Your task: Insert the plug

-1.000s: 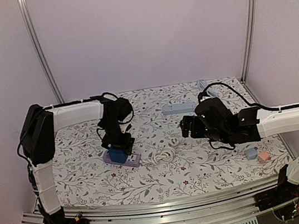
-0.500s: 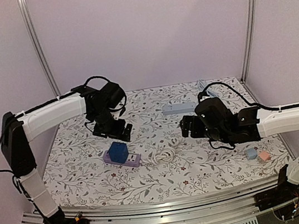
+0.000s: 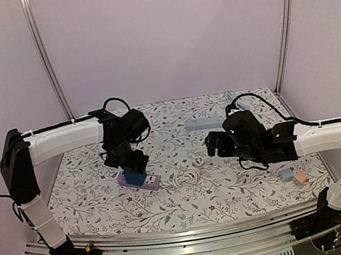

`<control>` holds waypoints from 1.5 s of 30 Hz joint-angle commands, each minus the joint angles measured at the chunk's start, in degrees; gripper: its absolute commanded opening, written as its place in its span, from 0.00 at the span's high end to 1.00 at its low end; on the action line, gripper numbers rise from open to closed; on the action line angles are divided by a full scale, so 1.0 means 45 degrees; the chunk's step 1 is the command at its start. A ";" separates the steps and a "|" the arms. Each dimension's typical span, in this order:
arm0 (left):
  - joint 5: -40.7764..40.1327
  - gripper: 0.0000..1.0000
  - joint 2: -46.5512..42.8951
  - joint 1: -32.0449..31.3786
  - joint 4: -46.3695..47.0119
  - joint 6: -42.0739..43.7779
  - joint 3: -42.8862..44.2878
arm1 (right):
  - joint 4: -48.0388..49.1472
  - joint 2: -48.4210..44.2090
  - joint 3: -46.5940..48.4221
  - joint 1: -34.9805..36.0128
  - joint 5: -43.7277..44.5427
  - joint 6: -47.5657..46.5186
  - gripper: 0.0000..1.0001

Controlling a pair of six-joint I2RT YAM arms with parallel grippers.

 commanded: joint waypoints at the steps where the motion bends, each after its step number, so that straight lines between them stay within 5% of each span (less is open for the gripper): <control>1: -0.0106 0.13 0.0073 -0.0140 0.1084 -0.0213 -0.0565 | -0.0194 -0.0276 0.0165 -0.0021 0.0064 -0.0065 0.01; 15: 0.0546 0.73 0.0499 -0.0063 0.2270 -0.0348 -0.1439 | -0.0223 -0.0289 0.0165 -0.0013 0.0115 -0.0101 0.01; 30: 0.0706 0.90 0.0094 -0.0279 0.4535 -0.1187 -0.4087 | -0.0261 -0.0211 0.0204 -0.0022 0.0185 -0.0126 0.01; 45: -0.0124 0.94 0.1268 -0.0085 0.3439 -0.0857 -0.3049 | -0.0290 -0.0364 0.0100 -0.0012 0.0315 -0.0012 0.01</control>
